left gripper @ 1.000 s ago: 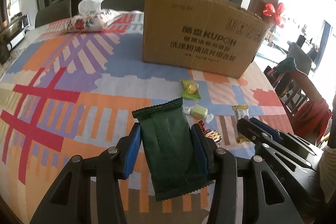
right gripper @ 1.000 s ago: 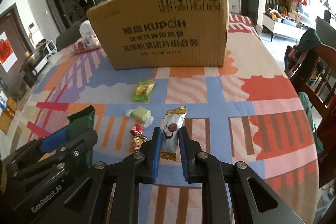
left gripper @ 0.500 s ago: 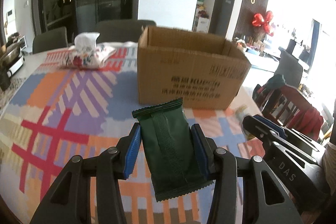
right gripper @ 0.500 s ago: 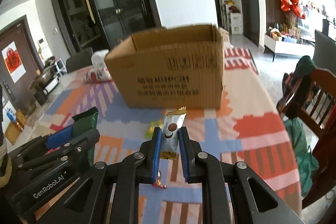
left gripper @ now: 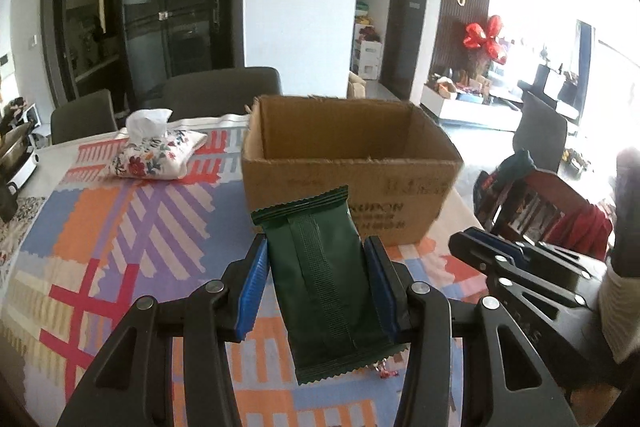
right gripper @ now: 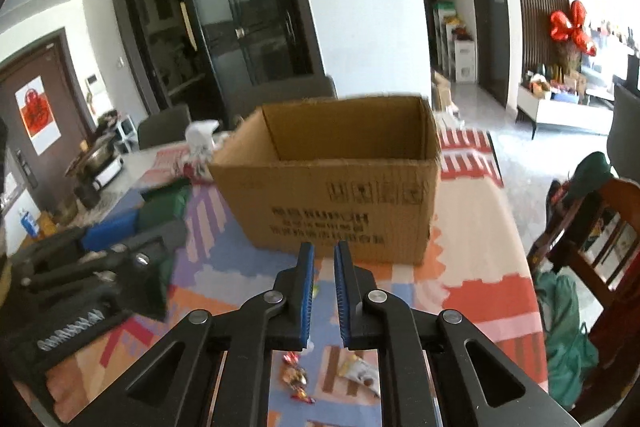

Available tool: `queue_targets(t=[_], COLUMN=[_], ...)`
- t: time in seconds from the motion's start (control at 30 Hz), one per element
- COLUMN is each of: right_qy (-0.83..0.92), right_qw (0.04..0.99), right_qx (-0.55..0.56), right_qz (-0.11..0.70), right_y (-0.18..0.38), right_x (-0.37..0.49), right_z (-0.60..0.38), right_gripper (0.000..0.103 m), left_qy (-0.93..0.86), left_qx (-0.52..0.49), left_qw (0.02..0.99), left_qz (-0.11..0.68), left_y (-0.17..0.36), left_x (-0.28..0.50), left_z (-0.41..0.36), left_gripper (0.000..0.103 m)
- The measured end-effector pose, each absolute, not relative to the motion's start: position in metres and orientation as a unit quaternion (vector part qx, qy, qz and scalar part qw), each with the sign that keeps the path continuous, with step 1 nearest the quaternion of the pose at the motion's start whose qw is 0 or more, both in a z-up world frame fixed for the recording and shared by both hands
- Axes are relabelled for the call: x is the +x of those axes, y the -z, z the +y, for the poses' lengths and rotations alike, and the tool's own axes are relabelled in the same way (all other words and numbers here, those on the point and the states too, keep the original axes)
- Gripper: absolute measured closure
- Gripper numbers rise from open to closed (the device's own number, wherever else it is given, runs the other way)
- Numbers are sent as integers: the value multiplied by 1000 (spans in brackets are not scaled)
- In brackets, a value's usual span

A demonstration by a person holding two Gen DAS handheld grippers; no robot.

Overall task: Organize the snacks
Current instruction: 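Carry both snacks over the box and open both tools inside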

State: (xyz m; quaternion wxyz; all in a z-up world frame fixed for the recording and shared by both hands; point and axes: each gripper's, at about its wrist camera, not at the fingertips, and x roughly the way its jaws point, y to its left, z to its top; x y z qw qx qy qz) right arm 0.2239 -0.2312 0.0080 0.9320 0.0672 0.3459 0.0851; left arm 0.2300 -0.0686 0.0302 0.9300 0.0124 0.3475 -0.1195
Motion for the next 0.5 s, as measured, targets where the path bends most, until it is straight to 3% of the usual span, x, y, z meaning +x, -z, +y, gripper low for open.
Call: queue_targets(t=[0.1, 0.5], right_qy=[-90, -131], right_qw=[923, 874], right_qx=[51, -14], right_qz=[371, 467], right_y=[3, 57], right_x=[224, 210], right_z=[-234, -239], right_gripper=[77, 76], left_qy=[124, 137], left_qx=[20, 17], left_qw=[924, 891], left_qz=[362, 432], left_y=[-16, 39], left_x=[225, 206], left_z=[-76, -103], left_gripper=[56, 56])
